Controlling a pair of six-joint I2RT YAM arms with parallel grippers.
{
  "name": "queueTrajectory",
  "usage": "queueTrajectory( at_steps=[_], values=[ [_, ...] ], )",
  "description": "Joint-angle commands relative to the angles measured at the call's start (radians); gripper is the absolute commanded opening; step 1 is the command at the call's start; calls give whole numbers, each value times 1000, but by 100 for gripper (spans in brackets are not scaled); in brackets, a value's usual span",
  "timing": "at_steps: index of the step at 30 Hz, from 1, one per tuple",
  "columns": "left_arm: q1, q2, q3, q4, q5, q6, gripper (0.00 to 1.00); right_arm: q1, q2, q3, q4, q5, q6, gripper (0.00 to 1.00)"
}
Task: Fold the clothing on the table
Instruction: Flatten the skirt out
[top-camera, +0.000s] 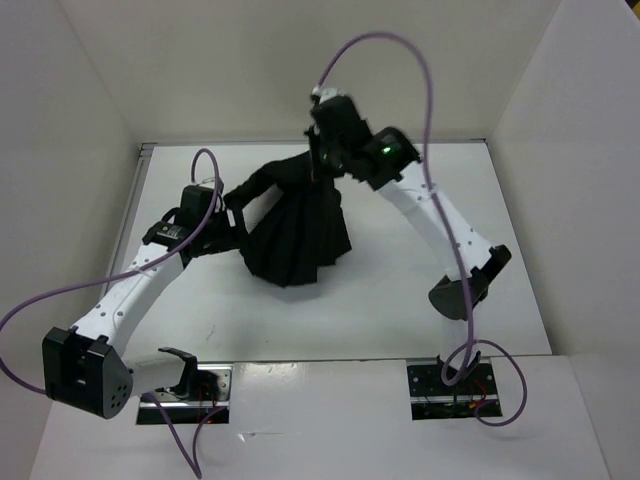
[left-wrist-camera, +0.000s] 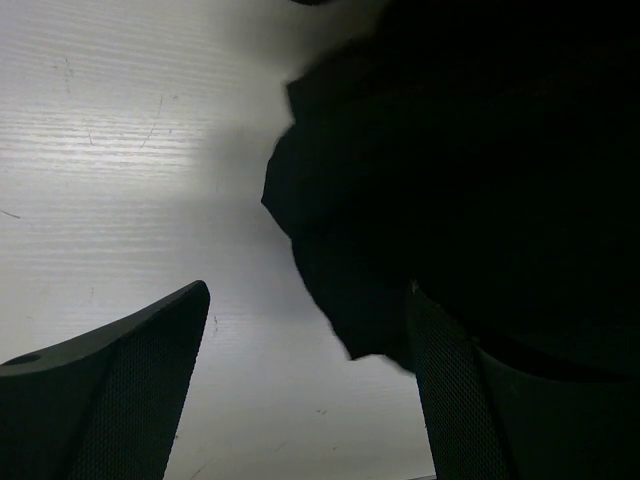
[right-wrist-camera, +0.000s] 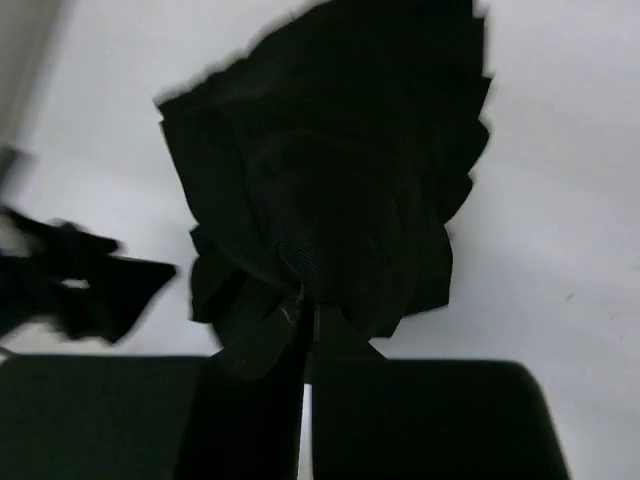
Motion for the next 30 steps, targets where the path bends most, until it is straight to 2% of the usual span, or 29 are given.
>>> queueTrajectory(
  at_steps=[1,2,3,6,9,15,18,20,22,30],
  values=[
    [7,3,-28,21,25,12,86,10,8,-469,-28,-30,35,0],
    [7,3,-37,21,25,12,86,19,-18,-574,-2,-58,48,0],
    [7,3,-37,21,25,12,86,19,-41,-748,32,-81,57,0],
    [7,3,-62,21,34,1,85,19,-110,-998,52,-145,104,0],
    [7,14,-71,42,71,-8,83,19,-159,-1134,80,-165,137,0],
    [7,113,-39,87,83,-39,81,19,-190,-1231,107,-188,170,0],
    [7,195,-28,165,132,-39,67,19,-190,-1242,117,-178,170,0],
    [7,297,-2,181,142,-29,61,19,-190,-1242,127,-178,170,0],
    [7,395,50,165,111,-19,61,19,-190,-1242,127,-169,170,0],
    [7,506,63,257,85,-31,65,19,-209,-1243,127,-168,170,0]
  ],
)
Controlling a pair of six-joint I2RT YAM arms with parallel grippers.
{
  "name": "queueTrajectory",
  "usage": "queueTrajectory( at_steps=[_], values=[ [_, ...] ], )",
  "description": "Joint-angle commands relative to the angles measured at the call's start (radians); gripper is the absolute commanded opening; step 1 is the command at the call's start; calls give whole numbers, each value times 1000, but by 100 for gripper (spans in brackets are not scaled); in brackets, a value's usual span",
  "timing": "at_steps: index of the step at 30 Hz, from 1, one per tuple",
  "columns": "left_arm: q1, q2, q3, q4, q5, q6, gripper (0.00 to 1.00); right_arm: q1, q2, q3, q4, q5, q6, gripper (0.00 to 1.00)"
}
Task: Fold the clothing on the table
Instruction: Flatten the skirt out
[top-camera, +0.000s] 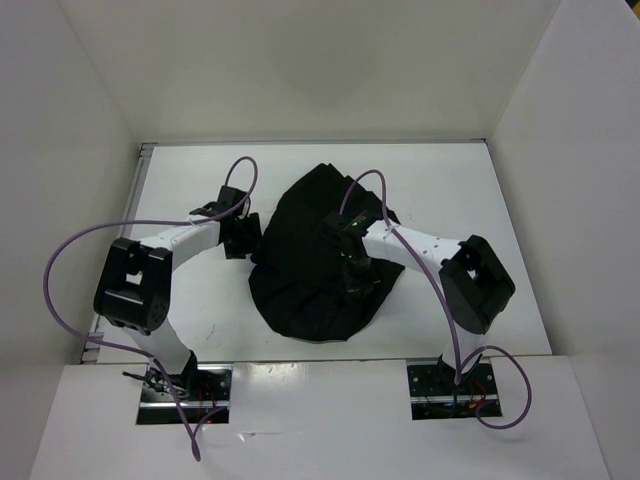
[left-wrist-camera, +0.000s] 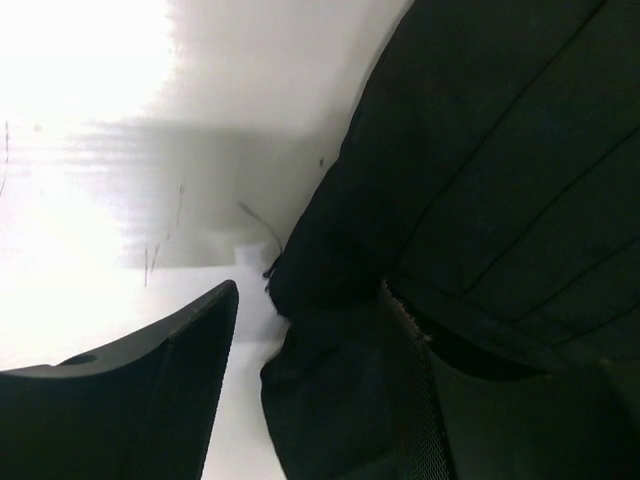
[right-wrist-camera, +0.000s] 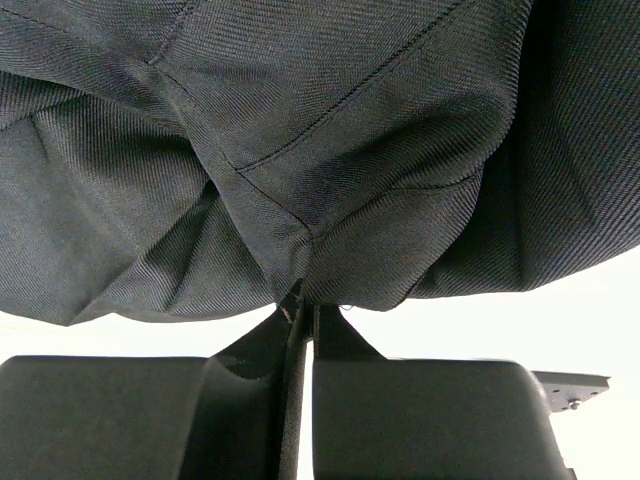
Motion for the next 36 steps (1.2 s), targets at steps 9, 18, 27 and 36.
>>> queueTrajectory(
  at_steps=[9,18,27,36],
  values=[
    [14,91,29,115,4,6,65,8,-50,-24,54,-10,13,0],
    [56,143,18,144,66,6,37,8,-50,-24,54,-19,13,0],
    [56,174,38,80,108,15,32,8,-92,-42,54,30,33,0],
    [46,299,56,-6,172,-6,11,-1,-167,9,17,68,61,0]
  ],
)
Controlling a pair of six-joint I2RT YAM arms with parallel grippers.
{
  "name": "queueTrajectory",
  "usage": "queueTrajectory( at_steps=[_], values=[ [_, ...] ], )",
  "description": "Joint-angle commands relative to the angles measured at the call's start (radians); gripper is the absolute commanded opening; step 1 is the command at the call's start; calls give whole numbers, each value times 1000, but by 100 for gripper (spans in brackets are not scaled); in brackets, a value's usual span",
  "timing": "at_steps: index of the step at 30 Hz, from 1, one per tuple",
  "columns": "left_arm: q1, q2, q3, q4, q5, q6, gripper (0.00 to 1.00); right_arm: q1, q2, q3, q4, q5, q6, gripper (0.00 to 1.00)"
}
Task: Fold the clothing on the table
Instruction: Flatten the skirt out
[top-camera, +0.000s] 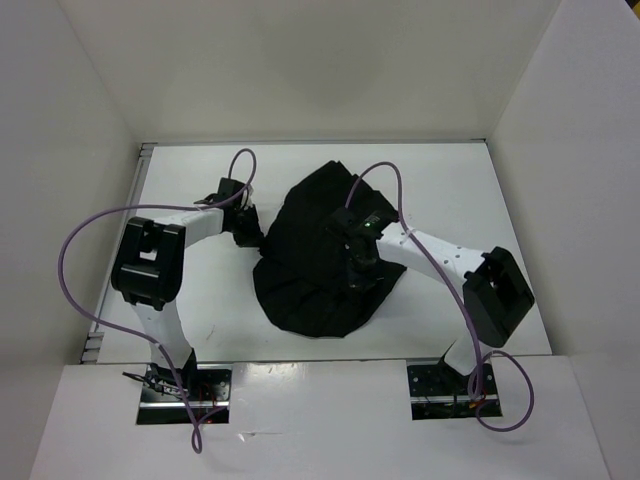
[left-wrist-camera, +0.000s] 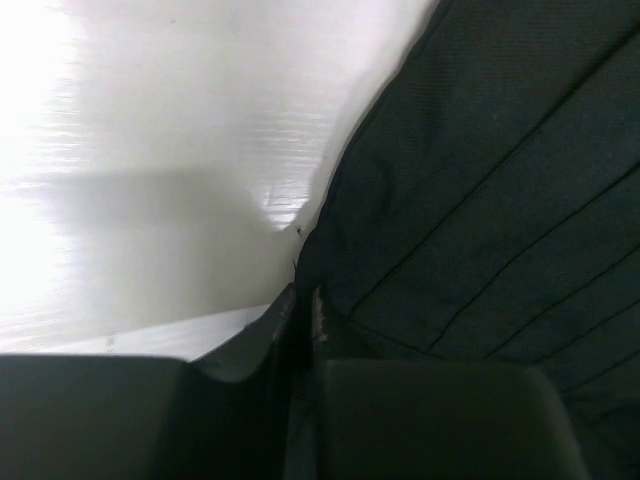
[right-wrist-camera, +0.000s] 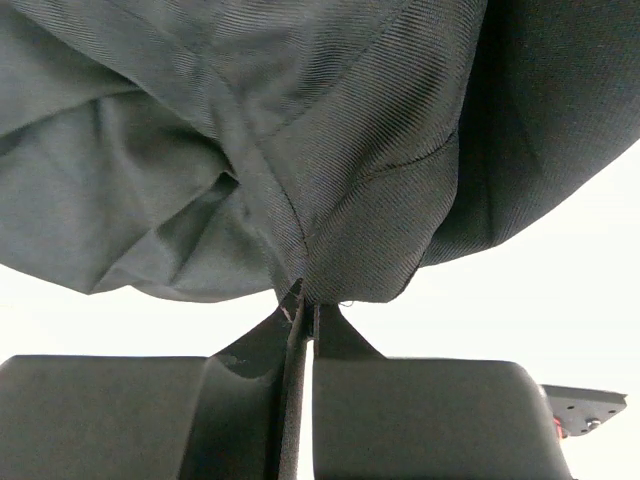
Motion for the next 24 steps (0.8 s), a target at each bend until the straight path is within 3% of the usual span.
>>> queueTrajectory(
  at_steps=[1,8,13,18,19,24],
  values=[
    [-32,112,-59,-109,-23,-7,0,-1,-57,37,-15,33,35,0],
    [-41,-38,21,-151,-44,-7,0,-22,-95,121,-51,98,55,0],
    [-32,-152,255,-208,18,58,0,-171,-132,251,-54,100,-12,0],
    [23,-134,551,-210,166,79,0,-311,-21,587,-40,125,-124,0],
    [32,-120,672,-220,177,88,0,-335,2,642,-40,135,-137,0],
    [86,-72,921,-238,335,79,0,-349,118,992,-98,204,-190,0]
  ],
)
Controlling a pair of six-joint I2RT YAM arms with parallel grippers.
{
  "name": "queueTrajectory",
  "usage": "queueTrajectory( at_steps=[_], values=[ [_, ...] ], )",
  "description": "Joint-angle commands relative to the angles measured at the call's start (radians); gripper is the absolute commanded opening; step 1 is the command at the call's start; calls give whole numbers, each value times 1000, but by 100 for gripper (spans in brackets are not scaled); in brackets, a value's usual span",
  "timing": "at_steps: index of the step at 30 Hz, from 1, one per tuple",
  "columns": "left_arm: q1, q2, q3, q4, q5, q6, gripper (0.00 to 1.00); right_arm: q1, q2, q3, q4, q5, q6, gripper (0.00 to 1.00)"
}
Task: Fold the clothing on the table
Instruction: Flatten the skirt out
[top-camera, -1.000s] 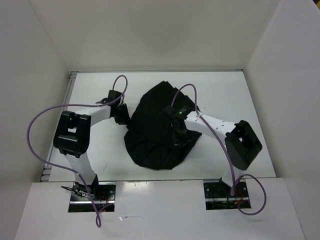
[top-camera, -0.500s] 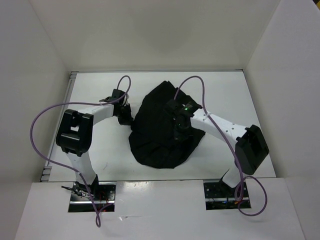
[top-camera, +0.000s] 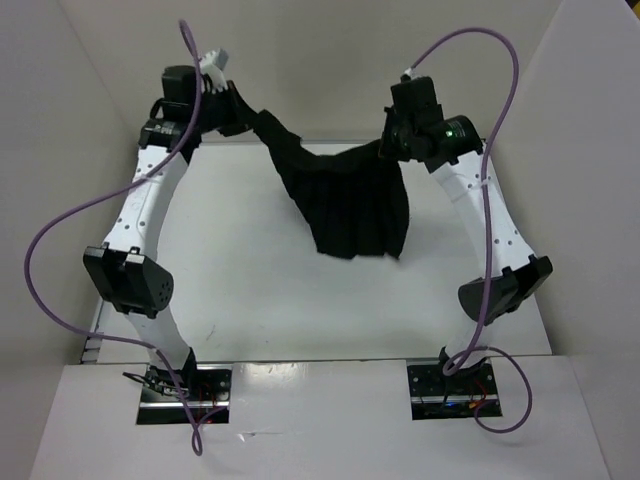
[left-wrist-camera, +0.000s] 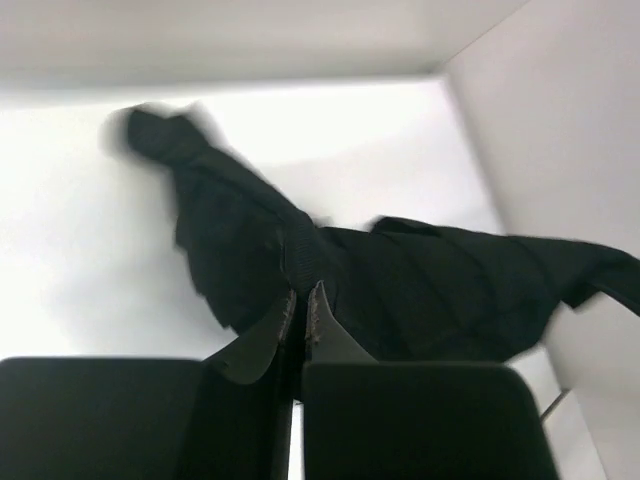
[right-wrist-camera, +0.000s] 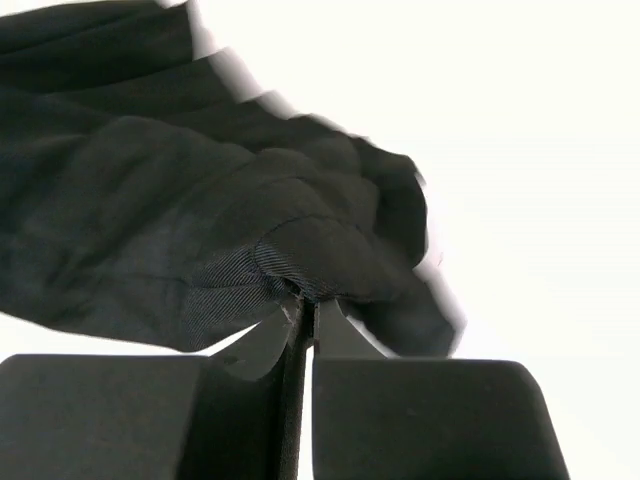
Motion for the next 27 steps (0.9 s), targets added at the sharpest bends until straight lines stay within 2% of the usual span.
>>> queueTrajectory(
  at_steps=[1,4,6,8,10,14,20,23,27],
  values=[
    [35,8,119,7,158,5,0,-6,67,225,-51,98,-75,0],
    [53,-46,129,8,210,5,0,-6,89,339,-94,107,-75,0],
    [64,-107,89,30,233,5,0,-6,77,339,-103,92,-75,0],
    [64,-162,-12,61,247,5,0,-6,31,305,-103,92,-75,0],
    [84,-260,-90,70,266,5,0,-6,-23,215,-78,92,-75,0],
    [104,-427,-219,29,280,36,0,13,-264,43,-14,61,-84,0],
    [124,-610,-220,-80,348,45,0,13,-536,-141,-38,-6,-75,0],
    [124,-685,-238,-115,361,45,0,13,-581,-195,-74,-31,-75,0],
    [124,-698,-366,-85,329,19,0,13,-565,-276,-54,-51,-84,0]
  ],
)
